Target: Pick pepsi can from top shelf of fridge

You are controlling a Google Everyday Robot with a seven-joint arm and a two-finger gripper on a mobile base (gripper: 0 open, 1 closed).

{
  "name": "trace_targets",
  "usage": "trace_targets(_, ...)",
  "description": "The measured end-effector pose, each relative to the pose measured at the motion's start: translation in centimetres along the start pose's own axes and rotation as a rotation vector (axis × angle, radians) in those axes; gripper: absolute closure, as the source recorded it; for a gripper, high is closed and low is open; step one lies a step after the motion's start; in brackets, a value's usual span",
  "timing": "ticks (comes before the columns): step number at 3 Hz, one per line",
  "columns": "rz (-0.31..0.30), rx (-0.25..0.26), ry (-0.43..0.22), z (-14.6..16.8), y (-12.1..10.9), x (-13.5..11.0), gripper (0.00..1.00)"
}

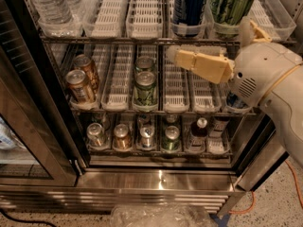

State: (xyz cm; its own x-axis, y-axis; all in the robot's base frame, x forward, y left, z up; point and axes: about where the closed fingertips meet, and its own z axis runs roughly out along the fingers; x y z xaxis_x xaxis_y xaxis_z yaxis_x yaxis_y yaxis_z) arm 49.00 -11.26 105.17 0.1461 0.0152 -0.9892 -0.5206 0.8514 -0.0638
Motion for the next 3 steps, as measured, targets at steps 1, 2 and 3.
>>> trace_targets(1,0.000,0.000,0.000,0.00,0.01,0.00,0.12)
trace_targets(2,0.000,0.000,0.000,0.00,0.01,0.00,0.32)
trace_targets(3,0.000,0.000,0.000,0.01,0.01,0.00,0.42)
